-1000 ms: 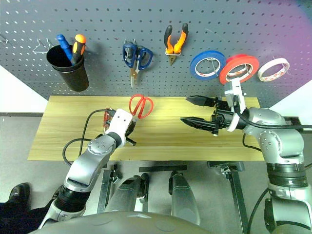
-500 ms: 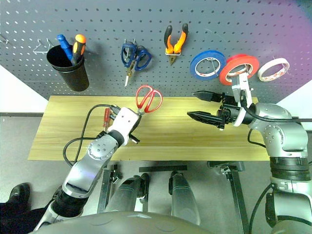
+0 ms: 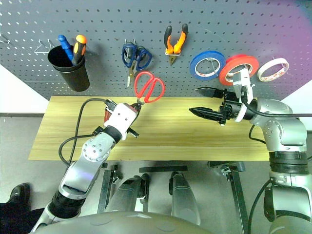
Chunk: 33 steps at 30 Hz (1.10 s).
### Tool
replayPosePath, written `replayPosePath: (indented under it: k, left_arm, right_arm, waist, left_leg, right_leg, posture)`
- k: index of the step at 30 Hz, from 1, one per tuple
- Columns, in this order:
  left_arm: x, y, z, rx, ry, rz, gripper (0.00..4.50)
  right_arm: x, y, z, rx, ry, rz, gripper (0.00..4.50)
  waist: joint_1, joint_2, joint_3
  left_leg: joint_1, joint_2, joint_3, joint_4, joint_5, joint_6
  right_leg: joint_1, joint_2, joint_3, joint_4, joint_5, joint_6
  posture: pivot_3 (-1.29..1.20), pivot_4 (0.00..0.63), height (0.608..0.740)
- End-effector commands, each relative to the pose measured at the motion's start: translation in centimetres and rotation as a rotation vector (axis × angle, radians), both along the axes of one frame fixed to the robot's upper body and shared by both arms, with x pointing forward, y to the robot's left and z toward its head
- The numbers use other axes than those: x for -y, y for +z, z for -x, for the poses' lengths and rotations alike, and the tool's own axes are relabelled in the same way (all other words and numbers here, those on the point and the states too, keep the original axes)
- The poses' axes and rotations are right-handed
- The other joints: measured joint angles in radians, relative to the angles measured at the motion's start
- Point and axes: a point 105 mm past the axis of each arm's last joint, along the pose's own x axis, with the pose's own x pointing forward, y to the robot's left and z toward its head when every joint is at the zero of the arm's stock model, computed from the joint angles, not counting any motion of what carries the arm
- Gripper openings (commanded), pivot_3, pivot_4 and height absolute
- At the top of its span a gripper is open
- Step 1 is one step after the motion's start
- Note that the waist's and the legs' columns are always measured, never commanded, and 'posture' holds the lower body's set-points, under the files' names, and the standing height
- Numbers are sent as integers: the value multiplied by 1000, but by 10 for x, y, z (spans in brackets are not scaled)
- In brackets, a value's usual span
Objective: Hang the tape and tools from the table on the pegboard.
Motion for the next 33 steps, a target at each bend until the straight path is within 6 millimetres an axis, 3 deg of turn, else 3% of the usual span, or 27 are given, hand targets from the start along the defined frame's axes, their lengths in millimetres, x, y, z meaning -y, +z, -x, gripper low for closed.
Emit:
replayPosePath:
  k: [1, 13, 18, 33]
  left_arm:
    - [4, 24, 11, 138, -52, -7, 253]
    - [-9, 48, 15, 318, -27, 21, 253]
    - [-17, 49, 12, 352, 6, 21, 253]
    - [-40, 43, -4, 361, 73, 14, 253]
  right_arm:
    - [3, 13, 1, 52, 7, -1, 4500]
    - [10, 21, 11, 45, 28, -53, 4500]
    - [15, 21, 16, 31, 34, -66, 4500]
    - [-3, 35, 38, 40, 117, -128, 4500]
  waist:
    - [0, 0, 0]
    - [-1, 0, -2]
    - [-1, 1, -4]
    - [-2, 2, -6]
  left_leg:
    - [0, 0, 0, 0, 0, 0]
    - [1, 0, 1, 2, 0, 0]
    - [1, 0, 1, 2, 0, 0]
    - [1, 0, 1, 4, 0, 0]
  right_leg:
    - [0, 0, 0, 0, 0, 0]
    - [0, 0, 0, 3, 0, 0]
    - [0, 0, 0, 4, 0, 0]
    - [0, 0, 0, 6, 0, 0]
  posture:
    - [-41, 232, 740]
    - [-52, 227, 740]
    - [-64, 228, 740]
    - [-86, 236, 740]
